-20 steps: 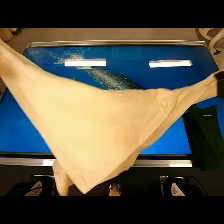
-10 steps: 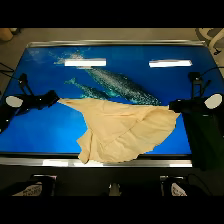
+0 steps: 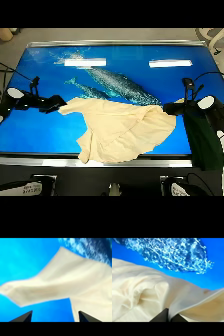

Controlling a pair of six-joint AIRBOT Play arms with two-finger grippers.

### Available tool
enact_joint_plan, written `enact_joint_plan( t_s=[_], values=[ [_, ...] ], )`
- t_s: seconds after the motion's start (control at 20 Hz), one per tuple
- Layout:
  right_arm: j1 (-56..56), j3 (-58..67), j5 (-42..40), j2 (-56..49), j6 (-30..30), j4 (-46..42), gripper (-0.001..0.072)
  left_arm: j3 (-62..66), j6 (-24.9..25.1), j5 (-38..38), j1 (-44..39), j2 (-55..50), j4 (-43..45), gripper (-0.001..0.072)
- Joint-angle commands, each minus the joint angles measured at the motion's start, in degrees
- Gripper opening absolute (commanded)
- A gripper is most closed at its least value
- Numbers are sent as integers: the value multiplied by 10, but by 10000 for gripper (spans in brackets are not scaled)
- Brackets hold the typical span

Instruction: Fold the shirts.

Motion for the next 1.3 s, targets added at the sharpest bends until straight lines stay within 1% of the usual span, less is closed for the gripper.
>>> enact_joint_plan(
  t_s=[0.0,0.15,0.25,0.35,0.45,0.65,0.7,0.75,0.8,0.85,0.9,0.95,1.05,1.1,1.15,1.25],
  values=[
    [0,-1,75,-2,-31,-25,18,-15,-10,-195,36,24,63,720],
    [0,-1,100,-2,-31,-45,18,-156,-10,-143,15,93,39,720],
    [0,-1,104,-2,-31,-45,18,-254,-7,-97,-15,116,-23,720],
    [0,-1,104,-2,-31,-45,18,-321,0,-45,-61,114,-73,720],
    [0,-1,104,-2,-31,-45,18,-348,0,-5,-114,111,-101,720],
    [1,-1,106,-2,-31,-45,18,-346,-1,75,-209,109,-163,706],
    [1,-1,107,-2,-31,-45,18,-346,-1,89,-223,109,-179,653],
    [0,-1,108,-2,-31,-45,18,-346,-1,97,-233,109,-193,559],
    [0,-1,109,-2,-31,-45,18,-346,0,104,-240,109,-202,417],
    [0,-1,111,-2,-31,-44,18,-346,2,113,-244,109,-208,296],
    [0,-1,114,-2,-31,-41,18,-346,18,114,-244,109,-219,189],
    [0,0,114,0,-32,-36,19,-341,57,106,-242,111,-233,24],
    [0,8,115,13,-52,-29,19,-291,192,71,-243,132,-239,27],
    [0,22,114,29,-52,-30,18,-252,233,60,-242,157,-231,27],
    [0,43,108,48,-49,-38,18,-202,234,64,-237,188,-202,26],
    [0,123,77,95,-43,-65,18,-63,215,82,-204,255,-136,26]
  ],
)
